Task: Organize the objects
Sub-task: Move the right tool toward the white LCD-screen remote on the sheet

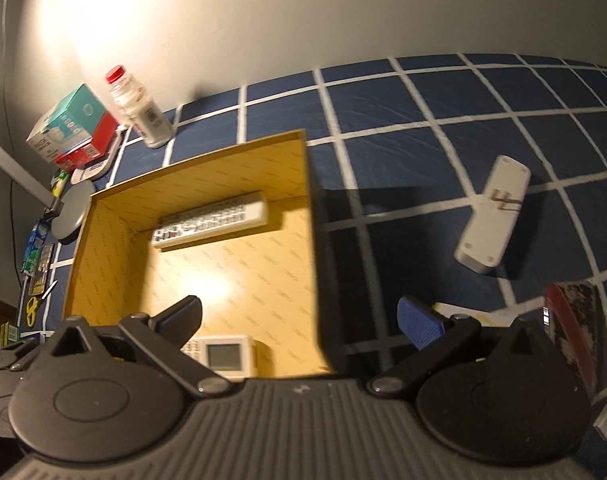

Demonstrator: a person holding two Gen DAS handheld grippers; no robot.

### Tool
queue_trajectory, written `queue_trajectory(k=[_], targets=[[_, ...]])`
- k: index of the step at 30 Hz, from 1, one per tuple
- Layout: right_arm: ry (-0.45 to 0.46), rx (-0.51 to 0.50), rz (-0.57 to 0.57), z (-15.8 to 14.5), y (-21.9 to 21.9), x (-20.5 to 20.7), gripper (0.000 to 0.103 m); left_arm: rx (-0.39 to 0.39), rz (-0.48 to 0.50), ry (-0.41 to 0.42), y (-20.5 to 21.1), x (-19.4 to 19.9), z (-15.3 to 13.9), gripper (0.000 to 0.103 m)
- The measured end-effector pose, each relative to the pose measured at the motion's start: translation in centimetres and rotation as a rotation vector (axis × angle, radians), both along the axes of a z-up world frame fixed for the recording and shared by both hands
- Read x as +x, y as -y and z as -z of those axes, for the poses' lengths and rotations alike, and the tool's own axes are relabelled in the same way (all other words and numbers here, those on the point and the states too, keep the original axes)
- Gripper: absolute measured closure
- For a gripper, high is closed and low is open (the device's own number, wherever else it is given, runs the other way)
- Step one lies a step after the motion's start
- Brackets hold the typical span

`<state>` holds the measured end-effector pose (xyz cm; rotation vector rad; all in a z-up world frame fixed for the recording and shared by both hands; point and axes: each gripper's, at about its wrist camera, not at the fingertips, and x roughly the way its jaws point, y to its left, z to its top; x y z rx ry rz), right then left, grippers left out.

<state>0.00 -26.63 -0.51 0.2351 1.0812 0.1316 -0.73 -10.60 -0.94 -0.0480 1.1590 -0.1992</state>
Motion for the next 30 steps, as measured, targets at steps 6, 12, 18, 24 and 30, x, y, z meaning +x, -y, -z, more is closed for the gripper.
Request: queue_trajectory(k=[6,12,18,24,30], targets=[[-0.002,0.01,0.03,0.1,4.6,-0.4,0.0,0.011,0.035,0.005,4.7,-0.5,-0.2,0.0],[-0.009,0.017,-0.006,0.1,9.1,0.1,0.0,0.031,0.012,0.0,9.5,-0.6,-0.1,0.0],[-0.022,0.003,-0.043,0.1,14.0,0.7,0.0,0.04,-0.04,-0.01,13.7,-0.5,0.4,0.0],[-0.025,-0.004,-0.068,0.4,18.4,0.8,0.0,0.037,-0.066,-0.011,17.8,-0.6,1.0,0.0],[-0.039,-0.016,-0.099,1.2,21.8,0.7,0.0,0.044,-0.096,-0.016,21.0,-1.1,1.6,0.0]])
